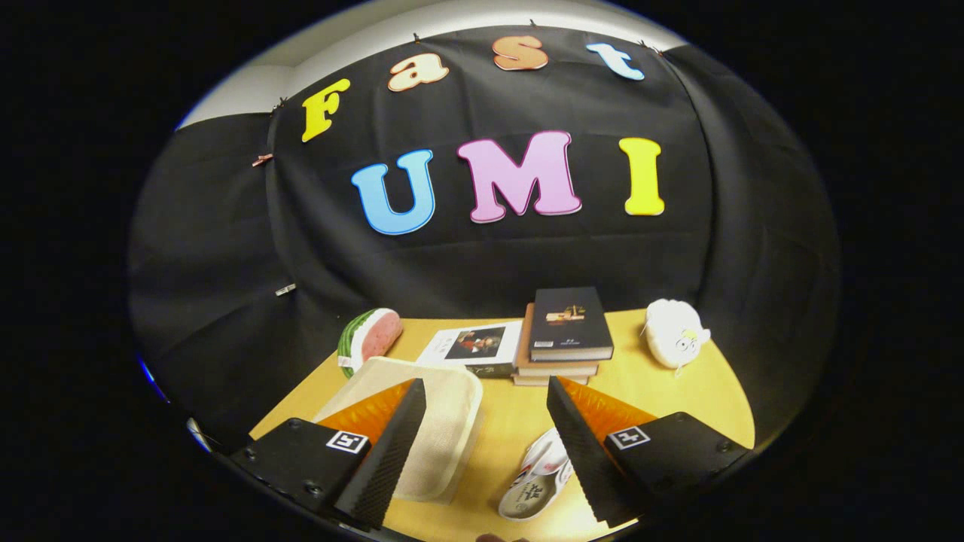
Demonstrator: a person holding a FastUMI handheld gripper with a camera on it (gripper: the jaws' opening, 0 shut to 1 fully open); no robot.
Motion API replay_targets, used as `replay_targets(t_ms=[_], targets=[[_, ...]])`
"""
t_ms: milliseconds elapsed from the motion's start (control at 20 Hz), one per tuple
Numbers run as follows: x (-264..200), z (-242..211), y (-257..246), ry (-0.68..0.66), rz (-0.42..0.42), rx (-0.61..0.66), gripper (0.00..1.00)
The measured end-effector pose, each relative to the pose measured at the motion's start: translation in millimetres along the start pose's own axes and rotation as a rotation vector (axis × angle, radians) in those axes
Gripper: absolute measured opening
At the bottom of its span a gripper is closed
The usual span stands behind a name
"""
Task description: Open the storage box then place both shoes into the box .Put the left shoe in first, then the right shoe, with the right side of both shoes facing outward in a uniform manner.
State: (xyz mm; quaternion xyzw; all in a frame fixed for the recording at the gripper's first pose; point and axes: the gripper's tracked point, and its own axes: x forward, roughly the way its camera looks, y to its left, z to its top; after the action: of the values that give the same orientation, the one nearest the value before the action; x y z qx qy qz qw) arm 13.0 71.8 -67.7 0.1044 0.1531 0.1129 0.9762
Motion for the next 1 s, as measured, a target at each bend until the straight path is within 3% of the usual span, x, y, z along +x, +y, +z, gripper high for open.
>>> replay_targets(t_ms=[550, 1000], targets=[[29.5, -101.2, 20.5, 0.361, 0.211, 0.35, 0.98], [51.7, -156.5, 43.1, 0.559, 0.344, 0.575, 0.96]])
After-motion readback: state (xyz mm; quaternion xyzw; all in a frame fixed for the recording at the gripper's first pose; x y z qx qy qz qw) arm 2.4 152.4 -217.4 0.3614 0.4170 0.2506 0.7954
